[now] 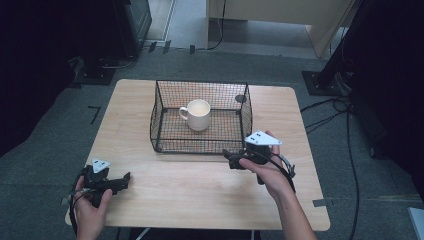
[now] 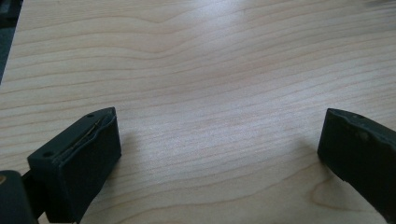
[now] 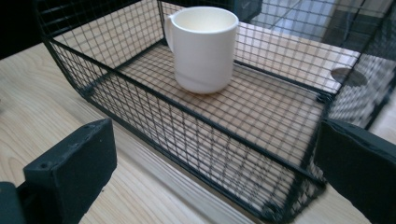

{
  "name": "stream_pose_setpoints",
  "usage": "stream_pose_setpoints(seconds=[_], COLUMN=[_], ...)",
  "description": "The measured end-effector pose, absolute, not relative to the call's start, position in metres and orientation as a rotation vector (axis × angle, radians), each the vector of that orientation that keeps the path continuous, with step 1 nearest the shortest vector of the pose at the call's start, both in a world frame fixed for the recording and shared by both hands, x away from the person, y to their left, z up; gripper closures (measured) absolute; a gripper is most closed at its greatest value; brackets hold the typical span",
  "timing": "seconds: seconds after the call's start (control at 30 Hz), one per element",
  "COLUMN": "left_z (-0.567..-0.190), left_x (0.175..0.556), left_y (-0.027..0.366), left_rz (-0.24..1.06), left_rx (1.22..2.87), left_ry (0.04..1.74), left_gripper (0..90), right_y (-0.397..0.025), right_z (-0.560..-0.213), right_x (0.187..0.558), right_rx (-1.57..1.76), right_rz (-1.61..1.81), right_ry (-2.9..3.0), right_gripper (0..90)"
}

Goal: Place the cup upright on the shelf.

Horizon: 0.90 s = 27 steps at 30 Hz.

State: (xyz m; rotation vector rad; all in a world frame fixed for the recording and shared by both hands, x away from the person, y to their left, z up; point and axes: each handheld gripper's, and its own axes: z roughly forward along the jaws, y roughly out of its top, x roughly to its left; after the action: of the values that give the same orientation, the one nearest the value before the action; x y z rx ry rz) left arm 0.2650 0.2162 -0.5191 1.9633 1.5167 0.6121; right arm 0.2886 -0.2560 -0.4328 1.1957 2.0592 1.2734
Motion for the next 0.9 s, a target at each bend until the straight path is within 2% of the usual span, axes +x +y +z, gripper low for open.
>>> stream_pose_setpoints(seconds=[0.9], left_z=[-0.519], left_x=[0.265], left_y=[0.216], left_rz=[0.612], left_rx=[1.965], left_ry=[1.516], left_gripper=[0.0], right_y=[-0.342], right_z=[-0.480], right_x=[0.247], right_rx=[1.392], right_rz=[1.153], right_ry=[1.940], right_gripper=[0.0])
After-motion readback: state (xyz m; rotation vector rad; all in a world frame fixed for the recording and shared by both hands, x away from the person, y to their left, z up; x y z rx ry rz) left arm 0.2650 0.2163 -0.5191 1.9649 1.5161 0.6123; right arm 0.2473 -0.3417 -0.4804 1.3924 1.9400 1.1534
